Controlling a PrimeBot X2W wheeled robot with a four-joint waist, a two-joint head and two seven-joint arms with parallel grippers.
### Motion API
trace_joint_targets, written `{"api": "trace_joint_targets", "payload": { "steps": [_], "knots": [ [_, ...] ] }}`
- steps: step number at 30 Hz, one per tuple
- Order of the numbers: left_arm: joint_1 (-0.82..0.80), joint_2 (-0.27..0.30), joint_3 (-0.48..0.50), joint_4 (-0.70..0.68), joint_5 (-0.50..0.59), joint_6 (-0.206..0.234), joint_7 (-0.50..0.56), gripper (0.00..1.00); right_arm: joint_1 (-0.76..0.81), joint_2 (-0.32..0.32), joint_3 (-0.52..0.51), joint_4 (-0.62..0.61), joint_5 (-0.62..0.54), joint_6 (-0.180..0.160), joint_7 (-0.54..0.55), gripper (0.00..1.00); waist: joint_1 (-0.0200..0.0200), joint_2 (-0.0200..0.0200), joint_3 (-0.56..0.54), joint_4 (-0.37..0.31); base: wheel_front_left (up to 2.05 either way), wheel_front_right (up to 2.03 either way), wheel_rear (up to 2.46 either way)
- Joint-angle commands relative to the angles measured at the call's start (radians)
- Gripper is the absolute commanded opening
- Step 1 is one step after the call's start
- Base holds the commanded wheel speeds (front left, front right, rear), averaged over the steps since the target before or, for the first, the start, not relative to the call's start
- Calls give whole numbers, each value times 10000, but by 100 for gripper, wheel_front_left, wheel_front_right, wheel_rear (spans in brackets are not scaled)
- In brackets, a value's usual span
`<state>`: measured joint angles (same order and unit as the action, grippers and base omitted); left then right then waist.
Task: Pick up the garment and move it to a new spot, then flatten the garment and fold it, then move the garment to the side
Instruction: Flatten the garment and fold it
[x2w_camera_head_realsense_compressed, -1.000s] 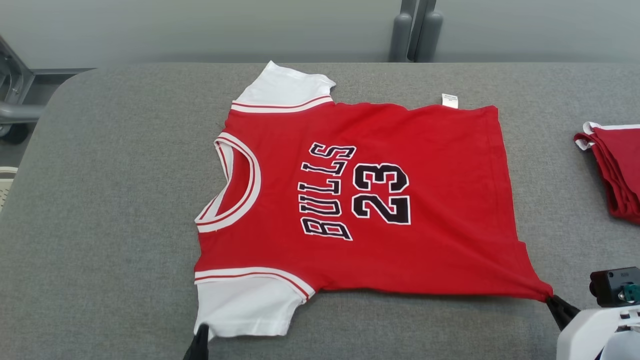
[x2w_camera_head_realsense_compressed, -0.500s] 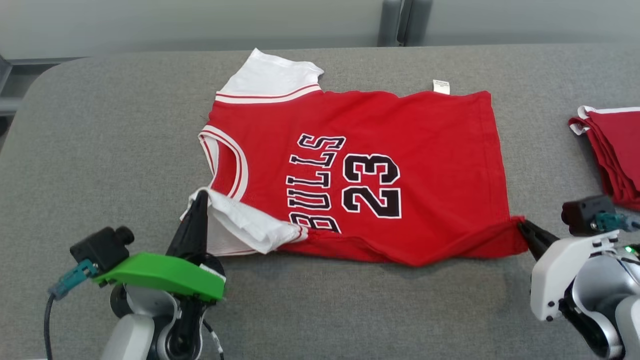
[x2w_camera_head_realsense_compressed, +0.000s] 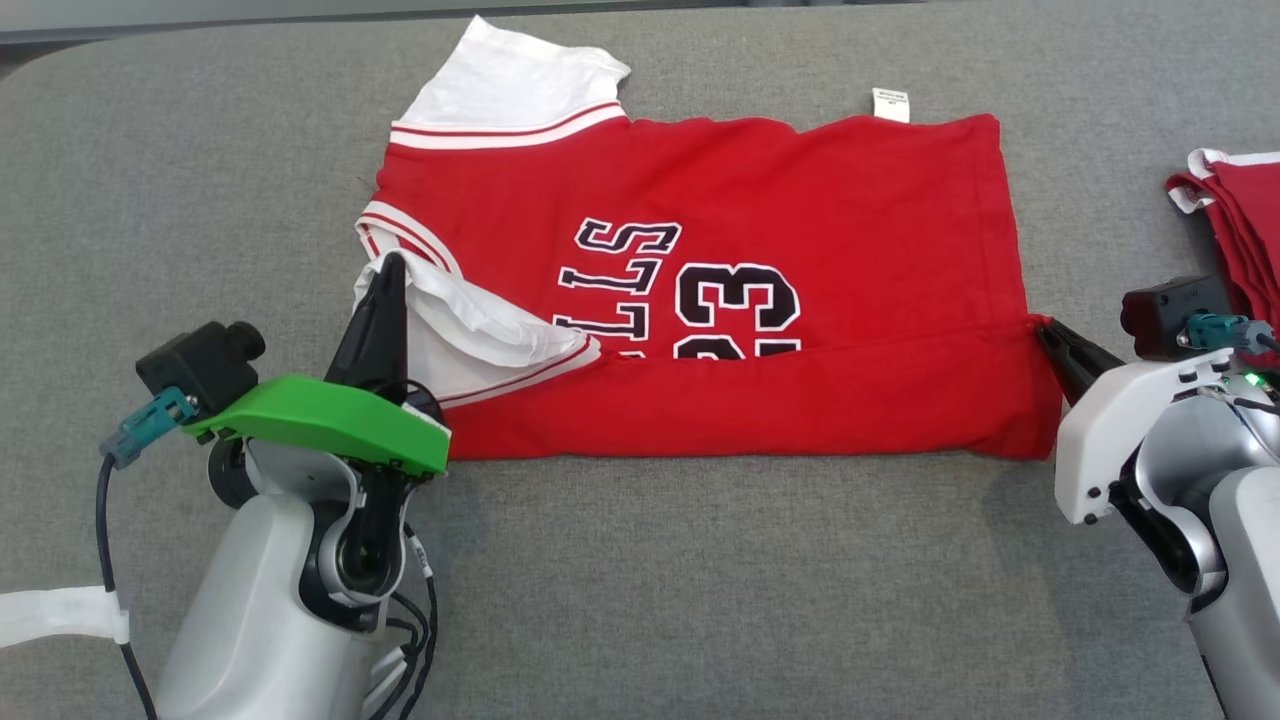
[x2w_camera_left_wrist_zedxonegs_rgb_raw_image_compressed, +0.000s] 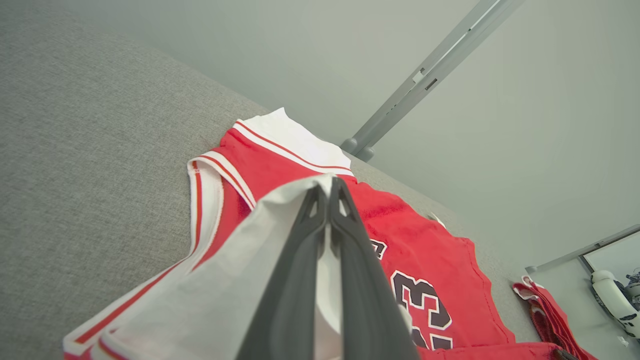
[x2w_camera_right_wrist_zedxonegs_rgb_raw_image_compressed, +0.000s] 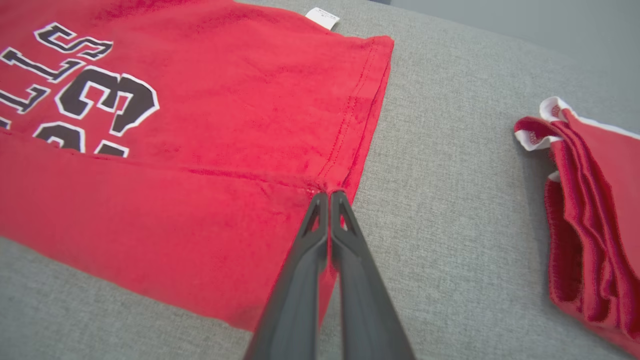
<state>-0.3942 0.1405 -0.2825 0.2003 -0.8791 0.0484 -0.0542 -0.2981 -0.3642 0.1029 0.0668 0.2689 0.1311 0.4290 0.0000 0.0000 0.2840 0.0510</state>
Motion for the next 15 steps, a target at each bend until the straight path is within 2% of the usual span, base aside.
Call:
{"api": "trace_joint_targets", "payload": {
  "steps": [1, 9, 15],
  "knots": [
    [-297, -5, 42, 164, 28, -96, -102, 0, -137, 40, 22, 229, -112, -10, -108, 0, 0, 0, 200, 32, 0, 0, 0],
    [-1002, -150, -91, 759, 140, -256, -268, 0, -105, 107, -48, 997, -325, -10, -177, 0, 0, 0, 422, 82, 0, 0, 0],
    [-1451, -185, -136, 1022, 172, -346, -341, 0, 107, 229, -220, 1110, -468, -10, -203, 0, 0, 0, 495, 45, 0, 0, 0]
  ]
}}
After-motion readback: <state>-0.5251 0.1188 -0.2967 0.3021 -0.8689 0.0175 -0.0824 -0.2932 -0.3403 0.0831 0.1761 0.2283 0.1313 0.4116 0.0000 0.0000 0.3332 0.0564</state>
